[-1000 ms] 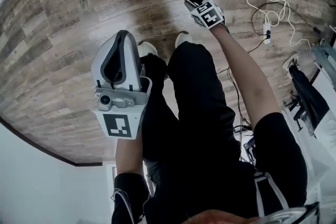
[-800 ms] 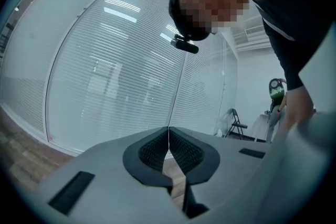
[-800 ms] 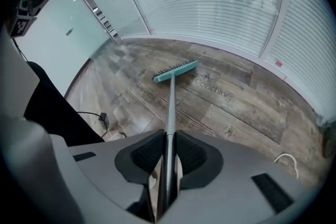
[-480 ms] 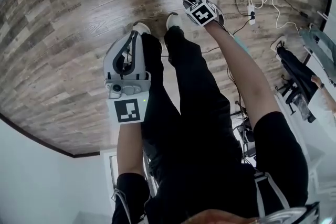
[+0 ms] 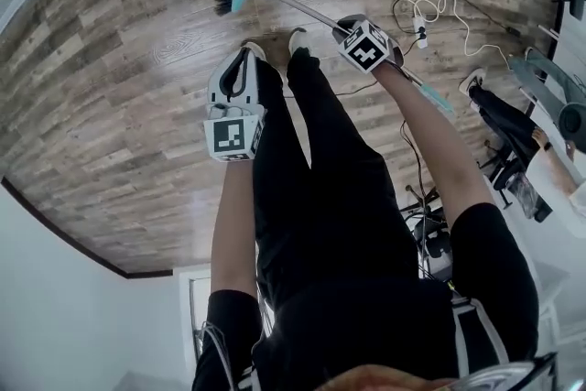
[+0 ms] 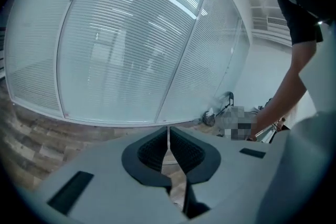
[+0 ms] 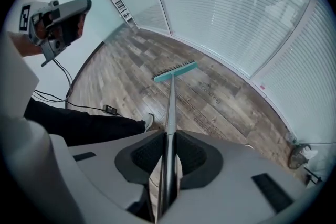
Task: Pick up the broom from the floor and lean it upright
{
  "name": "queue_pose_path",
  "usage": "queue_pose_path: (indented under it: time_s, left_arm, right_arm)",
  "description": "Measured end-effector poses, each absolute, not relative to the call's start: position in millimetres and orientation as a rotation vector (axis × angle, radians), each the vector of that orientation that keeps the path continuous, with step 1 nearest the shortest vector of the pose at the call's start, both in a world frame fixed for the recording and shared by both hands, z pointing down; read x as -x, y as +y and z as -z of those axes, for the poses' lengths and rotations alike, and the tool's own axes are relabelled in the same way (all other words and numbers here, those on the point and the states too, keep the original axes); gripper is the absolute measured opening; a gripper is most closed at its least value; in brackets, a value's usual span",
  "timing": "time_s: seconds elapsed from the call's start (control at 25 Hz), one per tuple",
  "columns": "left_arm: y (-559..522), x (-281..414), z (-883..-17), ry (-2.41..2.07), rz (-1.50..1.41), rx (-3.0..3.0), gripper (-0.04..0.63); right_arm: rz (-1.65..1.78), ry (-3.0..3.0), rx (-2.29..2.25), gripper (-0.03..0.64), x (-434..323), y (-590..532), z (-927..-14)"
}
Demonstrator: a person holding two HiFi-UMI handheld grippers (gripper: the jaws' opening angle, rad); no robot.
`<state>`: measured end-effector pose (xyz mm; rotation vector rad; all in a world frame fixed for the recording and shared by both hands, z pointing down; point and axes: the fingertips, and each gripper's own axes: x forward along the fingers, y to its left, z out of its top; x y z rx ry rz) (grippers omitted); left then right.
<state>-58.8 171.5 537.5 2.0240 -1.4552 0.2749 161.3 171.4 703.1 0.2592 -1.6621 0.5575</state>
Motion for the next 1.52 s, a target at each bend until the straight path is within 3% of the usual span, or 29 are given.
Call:
queue_pose_path:
  time_s: [0.16,0.32,0.44,0.6,0.76,1.16,1.4,1.52]
  left_arm:
    - [178,25,-512,-1.333,-0.347,-2.200,0.025]
    - [176,-18,-485,-1.177,-0.406,-2.381,0.143]
    - [187,-55,-468,-1.002,-0.458,-2.536,0.179]
    - [203,-86,-469,-0.799,-0.742,-2.774,0.206]
    - [209,-109,-469,-0.603,-0.877,-2.927,0.212]
    - [273,-138,-471,-0.140,-0.894,-2.990,0.219]
    - [278,-145,-488,-0.105,-0.963,-2.974,0.219]
    - [277,-143,-486,-0.098,-0.946,-2.999,0.100]
  right_arm:
    - [-0.511,-1.693,-0.237,0.082,-152,177,-631]
    - [-0.496,-1.716,-0.223,0.082,-144,189,-566]
    - [-0.469,-1.730,-0.197,0.083,-143,202,-523]
    - [-0.404,-1.739,-0.156,0.083,-143,214,-480]
    - [-0.351,-1.719,-0.120,0.083,-142,228,-461]
    - [-0.290,-1.637,-0.011,0.082,-155,276,-453]
    - [-0.282,-1.617,0.040,0.083,-149,280,-454]
    - [-0.250,-1.609,0.052,0.083,-143,272,-454]
